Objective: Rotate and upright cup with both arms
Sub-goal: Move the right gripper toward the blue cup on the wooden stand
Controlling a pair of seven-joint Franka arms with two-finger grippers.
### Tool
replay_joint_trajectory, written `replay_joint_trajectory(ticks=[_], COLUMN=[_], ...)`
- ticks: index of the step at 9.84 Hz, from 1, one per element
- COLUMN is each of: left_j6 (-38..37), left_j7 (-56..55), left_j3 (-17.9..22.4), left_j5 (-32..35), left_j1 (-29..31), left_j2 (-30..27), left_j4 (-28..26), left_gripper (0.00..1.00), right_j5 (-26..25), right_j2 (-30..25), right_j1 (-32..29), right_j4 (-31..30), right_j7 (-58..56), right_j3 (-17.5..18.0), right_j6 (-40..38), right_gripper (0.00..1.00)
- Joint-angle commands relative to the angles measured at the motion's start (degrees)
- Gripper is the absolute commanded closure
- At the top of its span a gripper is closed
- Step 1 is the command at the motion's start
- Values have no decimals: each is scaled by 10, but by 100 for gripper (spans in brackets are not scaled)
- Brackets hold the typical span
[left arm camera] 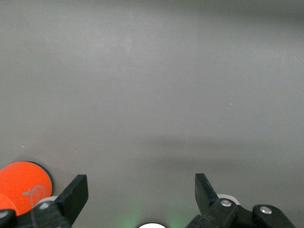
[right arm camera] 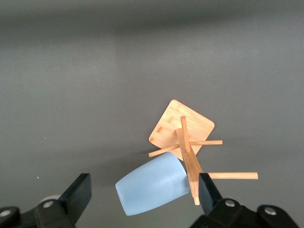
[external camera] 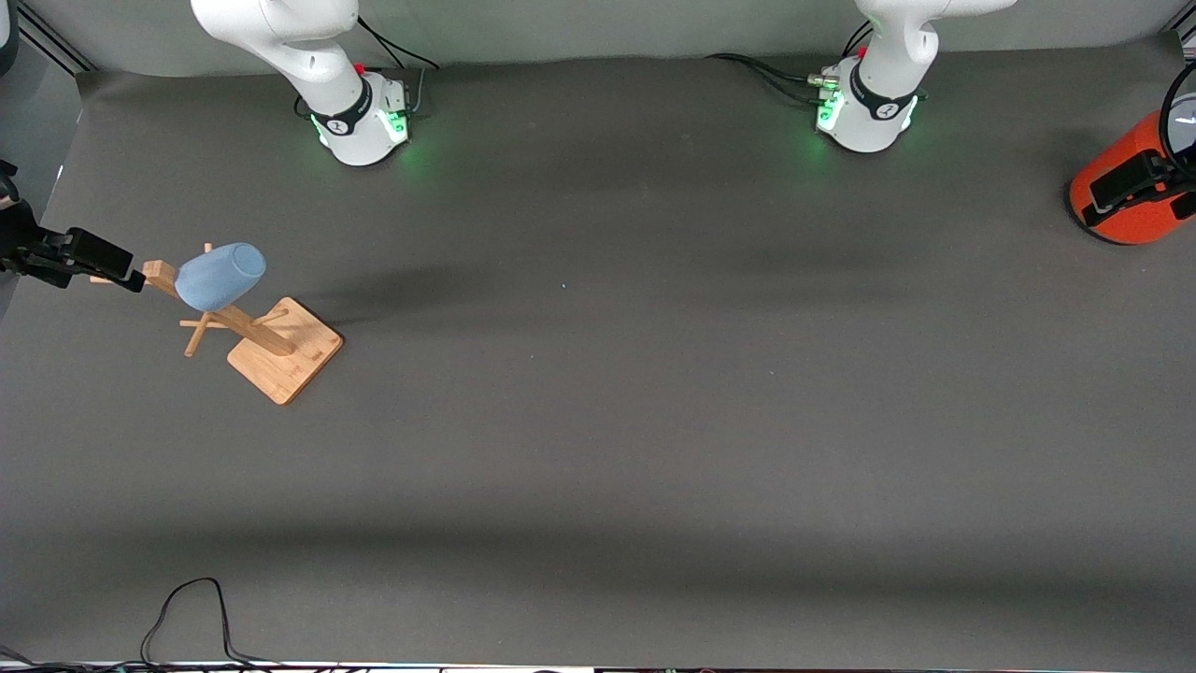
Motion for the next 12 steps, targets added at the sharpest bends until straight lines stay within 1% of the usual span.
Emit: replay_joint_trajectory(ticks=[1, 12], left_j6=[-8, -38], left_j7=[-2, -2], left_j3=[1, 2], left_j5=[13, 12], left_j1=[-8, -3], left_j2=[-5, -2], left_j4=[-3, -4], left_gripper=[0, 0], right_j5=[4, 4], right_j2=[-2, -7], right_j1=[5, 6], right_j4=[1, -7], right_j7=[15, 16], right_j3=[-4, -2], right_j6=[0, -10], right_gripper=[0, 0])
